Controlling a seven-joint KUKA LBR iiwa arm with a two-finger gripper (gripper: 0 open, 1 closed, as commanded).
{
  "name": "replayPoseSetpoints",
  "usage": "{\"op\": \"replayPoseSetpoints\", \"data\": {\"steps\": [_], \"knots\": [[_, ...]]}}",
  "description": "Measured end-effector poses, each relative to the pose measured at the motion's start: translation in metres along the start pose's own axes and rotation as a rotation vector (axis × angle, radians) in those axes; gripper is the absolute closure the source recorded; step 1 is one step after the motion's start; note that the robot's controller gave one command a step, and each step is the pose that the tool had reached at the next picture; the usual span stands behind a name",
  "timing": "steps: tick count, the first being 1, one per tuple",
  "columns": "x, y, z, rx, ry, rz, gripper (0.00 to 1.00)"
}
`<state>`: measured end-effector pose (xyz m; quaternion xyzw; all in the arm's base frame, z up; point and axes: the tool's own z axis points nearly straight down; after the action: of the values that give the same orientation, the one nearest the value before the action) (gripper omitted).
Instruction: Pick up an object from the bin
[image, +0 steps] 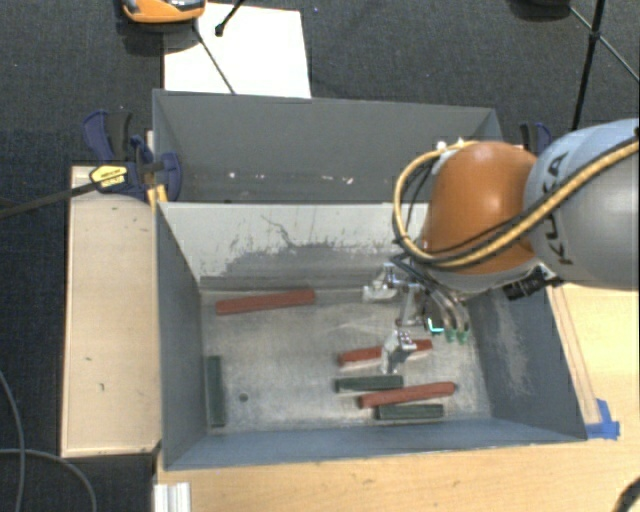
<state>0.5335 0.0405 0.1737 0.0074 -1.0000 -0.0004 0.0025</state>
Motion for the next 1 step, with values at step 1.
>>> {"op": "replayPoseSetpoints", "data": {"steps": [1], "knots": [[-0.0018, -0.0002, -0.0036, 0.0, -0.008, 0.001, 0.0]]}}
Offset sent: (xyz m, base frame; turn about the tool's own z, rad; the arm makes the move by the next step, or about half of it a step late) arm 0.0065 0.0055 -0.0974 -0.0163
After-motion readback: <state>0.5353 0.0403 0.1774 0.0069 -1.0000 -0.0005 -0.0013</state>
